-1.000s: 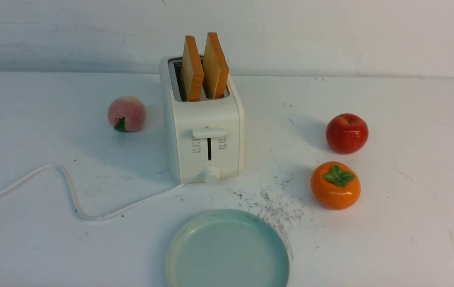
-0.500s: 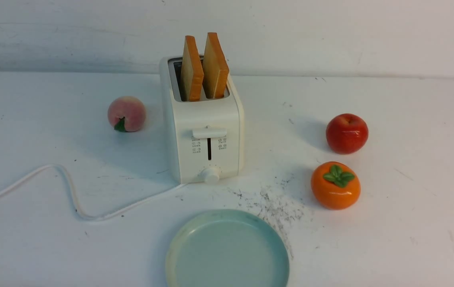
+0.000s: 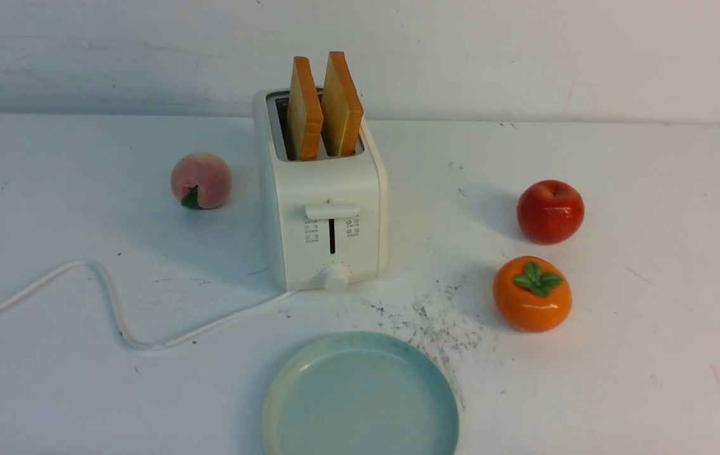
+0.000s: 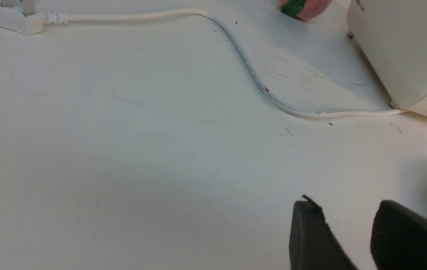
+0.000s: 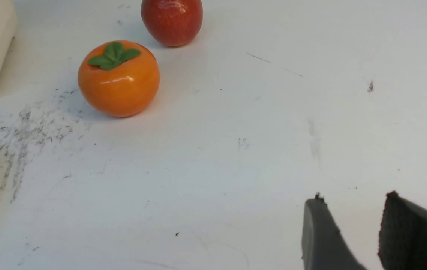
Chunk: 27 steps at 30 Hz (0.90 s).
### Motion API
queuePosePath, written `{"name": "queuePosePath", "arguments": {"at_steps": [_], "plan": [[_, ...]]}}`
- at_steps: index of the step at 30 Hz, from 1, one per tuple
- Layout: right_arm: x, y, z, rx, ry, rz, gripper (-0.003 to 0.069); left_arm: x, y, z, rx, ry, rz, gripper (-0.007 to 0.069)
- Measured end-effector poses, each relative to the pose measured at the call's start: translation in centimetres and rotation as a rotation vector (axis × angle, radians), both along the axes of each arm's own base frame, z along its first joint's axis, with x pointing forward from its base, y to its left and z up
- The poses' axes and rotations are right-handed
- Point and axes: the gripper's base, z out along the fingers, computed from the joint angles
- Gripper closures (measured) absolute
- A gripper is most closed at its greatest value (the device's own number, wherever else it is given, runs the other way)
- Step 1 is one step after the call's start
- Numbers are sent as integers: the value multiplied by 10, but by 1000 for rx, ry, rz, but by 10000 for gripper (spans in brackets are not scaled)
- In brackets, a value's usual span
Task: Take toasted bread from bread machine on white table place on plate.
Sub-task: 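Grasp the toast slice in the toaster and pull it up out of the slot with the right gripper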
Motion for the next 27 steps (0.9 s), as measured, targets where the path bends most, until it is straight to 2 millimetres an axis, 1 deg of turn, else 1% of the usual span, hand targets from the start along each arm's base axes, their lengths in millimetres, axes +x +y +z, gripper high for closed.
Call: {"name": "queuePosePath", "arguments": {"at_steps": [10, 12, 14, 15, 17, 18, 19, 20, 21, 24, 27], "plan": [[0, 0, 0, 17, -8, -1, 419, 0, 0, 0, 0, 0, 0, 386], [1, 3, 1, 155, -31, -10, 419, 0, 0, 0, 0, 0, 0, 386], [2, 7, 3, 335, -56, -22, 419, 0, 0, 0, 0, -1, 0, 386], [2, 7, 3, 356, -58, -24, 419, 0, 0, 0, 0, -1, 0, 386], [2, 12, 7, 676, -70, -48, 419, 0, 0, 0, 0, -1, 0, 386], [2, 13, 8, 788, -69, -57, 419, 0, 0, 0, 0, -1, 0, 386], [3, 13, 8, 795, -70, -59, 419, 0, 0, 0, 0, -1, 0, 386], [2, 15, 10, 937, -64, -68, 419, 0, 0, 0, 0, -1, 0, 386], [2, 16, 11, 1022, -60, -72, 419, 0, 0, 0, 0, -1, 0, 386], [3, 17, 13, 1093, -73, -77, 419, 0, 0, 0, 1, -1, 0, 386], [3, 15, 16, 1118, -102, -81, 419, 0, 0, 0, 1, -1, 0, 386]]}}
